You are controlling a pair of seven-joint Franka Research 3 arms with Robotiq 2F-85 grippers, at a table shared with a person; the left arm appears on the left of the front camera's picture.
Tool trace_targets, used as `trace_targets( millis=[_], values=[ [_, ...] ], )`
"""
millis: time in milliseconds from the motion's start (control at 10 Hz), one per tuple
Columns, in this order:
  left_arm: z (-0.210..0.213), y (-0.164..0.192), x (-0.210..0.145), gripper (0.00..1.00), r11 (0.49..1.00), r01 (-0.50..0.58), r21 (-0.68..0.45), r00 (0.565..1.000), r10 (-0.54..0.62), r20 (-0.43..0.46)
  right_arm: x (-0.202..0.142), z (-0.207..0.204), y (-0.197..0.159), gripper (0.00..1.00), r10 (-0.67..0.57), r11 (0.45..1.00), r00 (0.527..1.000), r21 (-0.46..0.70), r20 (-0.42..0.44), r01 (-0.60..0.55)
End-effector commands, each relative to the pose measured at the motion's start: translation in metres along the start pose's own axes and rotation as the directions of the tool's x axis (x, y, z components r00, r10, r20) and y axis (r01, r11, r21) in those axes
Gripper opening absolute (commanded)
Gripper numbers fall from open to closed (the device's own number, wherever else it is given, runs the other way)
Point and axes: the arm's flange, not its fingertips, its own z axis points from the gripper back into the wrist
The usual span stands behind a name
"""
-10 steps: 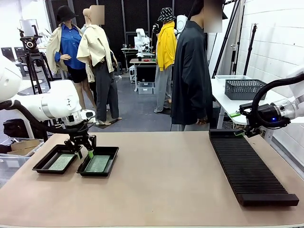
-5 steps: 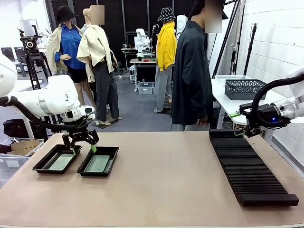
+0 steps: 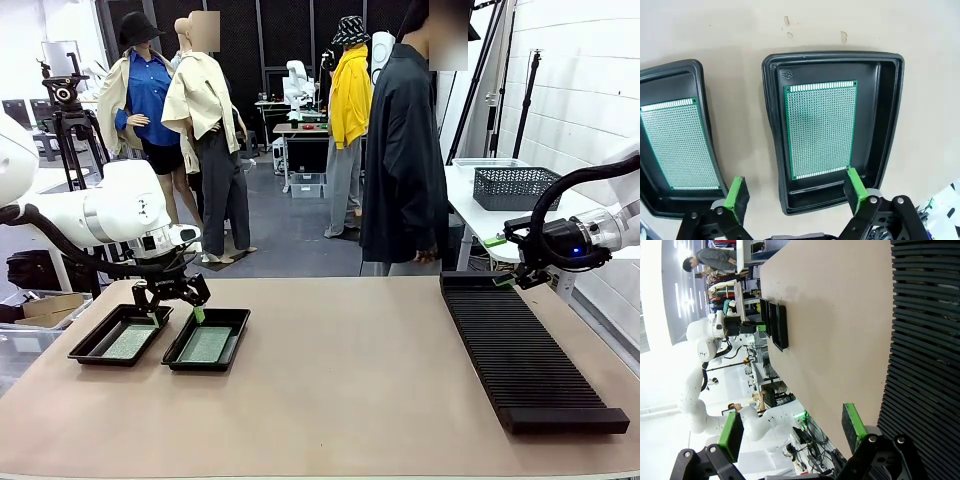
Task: Inspect and transfer BCBs to ESD trays.
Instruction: Pick up the ESD tray and place it on the left side of the table.
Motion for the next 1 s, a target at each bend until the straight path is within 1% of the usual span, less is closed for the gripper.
trace_targets(
  millis=[0,900],
  values=[
    [0.0009,0.0006,-0.0001,1.0,1.0,0.002,-0.001,1.0,-0.002,0.002,-0.001,-0.0024,0.0028,1.0,-0.008,1.0,1.0,-0.005,-0.001,0.008],
    [0.0009,0.0006,-0.0001,1.0,1.0,0.002,-0.001,1.0,-0.002,0.002,-0.001,-0.0024,0.0028,1.0,-0.008,1.0,1.0,-0.005,-0.001,0.008]
  ],
)
